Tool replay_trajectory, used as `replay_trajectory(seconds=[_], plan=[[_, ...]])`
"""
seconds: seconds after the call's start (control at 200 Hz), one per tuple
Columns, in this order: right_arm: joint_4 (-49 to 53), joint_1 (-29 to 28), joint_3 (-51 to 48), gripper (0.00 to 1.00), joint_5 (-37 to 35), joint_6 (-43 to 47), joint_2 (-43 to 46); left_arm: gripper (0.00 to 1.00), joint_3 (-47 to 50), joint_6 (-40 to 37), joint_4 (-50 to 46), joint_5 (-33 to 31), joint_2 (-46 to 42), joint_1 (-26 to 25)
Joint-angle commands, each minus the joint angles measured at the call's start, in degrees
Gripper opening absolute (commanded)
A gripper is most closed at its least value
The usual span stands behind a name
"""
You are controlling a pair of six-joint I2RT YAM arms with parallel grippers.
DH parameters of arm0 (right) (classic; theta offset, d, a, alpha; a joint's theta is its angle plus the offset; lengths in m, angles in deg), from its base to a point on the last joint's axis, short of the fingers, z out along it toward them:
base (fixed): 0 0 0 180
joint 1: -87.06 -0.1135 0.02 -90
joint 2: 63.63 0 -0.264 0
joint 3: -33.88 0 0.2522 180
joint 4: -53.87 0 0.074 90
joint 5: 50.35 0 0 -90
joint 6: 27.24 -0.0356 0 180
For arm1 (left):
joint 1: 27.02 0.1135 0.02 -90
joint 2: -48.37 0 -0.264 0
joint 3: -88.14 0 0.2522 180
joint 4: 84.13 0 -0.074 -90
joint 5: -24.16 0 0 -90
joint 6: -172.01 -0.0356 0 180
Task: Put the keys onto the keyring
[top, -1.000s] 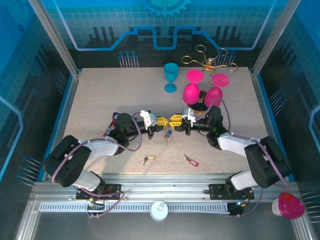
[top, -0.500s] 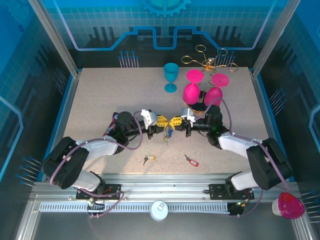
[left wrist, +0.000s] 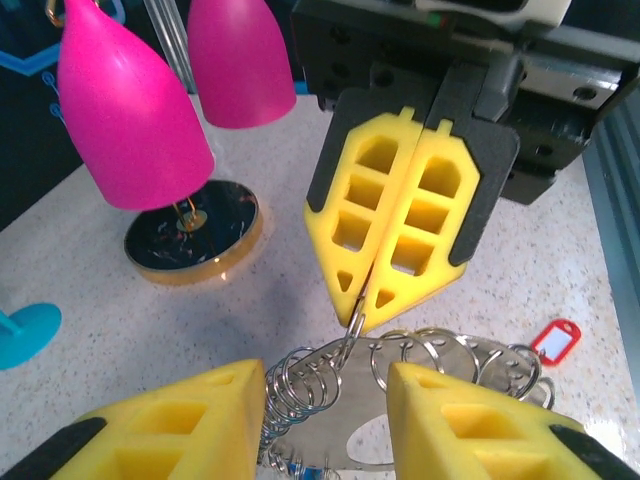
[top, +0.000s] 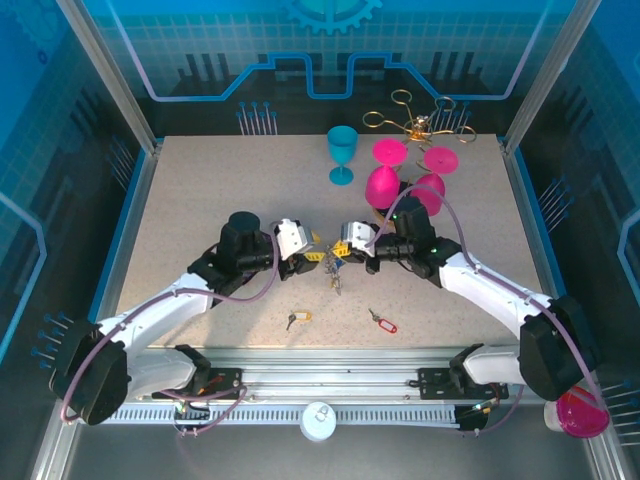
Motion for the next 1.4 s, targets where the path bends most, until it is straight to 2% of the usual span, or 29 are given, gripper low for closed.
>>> replay_trajectory(seconds=[0.0, 0.225, 0.595, 0.735, 0.916, 1.091, 1.271, 1.396], plan=[[5.3, -1.7, 2.8, 0.00, -2.0, 3.5, 0.1, 0.37, -2.5, -3.9, -6.2, 1.5, 0.8, 0.5], [8.8, -4.1, 6.2, 0.00, -4.3, 6.3, 0.0, 0.34, -4.5, -5.4, -5.9, 2.8, 3.3, 0.5], [12.6, -6.8, 8.5, 0.00, -7.6, 9.8, -0.7, 0.21, -5.7, -6.7, -6.5, 4.7, 4.4, 0.4], [12.5, -7.3, 8.9, 0.00, -7.7, 9.9, -0.7, 0.15, -5.7, -6.8, -6.1, 5.1, 4.4, 0.5], [11.5, -7.4, 8.1, 0.00, -7.3, 8.7, -0.2, 0.00, -4.1, -7.0, -3.3, 6.0, 3.7, 0.4], [6.9, -6.1, 4.9, 0.00, -5.8, 5.1, 1.9, 0.00, -1.0, -7.6, 1.2, 6.5, 1.8, 0.5], [-4.7, -2.2, -2.9, 0.28, -0.5, -3.3, 5.3, 0.00, 3.4, -7.1, 9.5, 5.7, -0.2, 0.4], [-15.2, 0.3, -8.7, 0.33, 2.7, -8.8, 6.5, 0.00, 5.4, -5.6, 14.1, 5.4, -0.8, 0.5]])
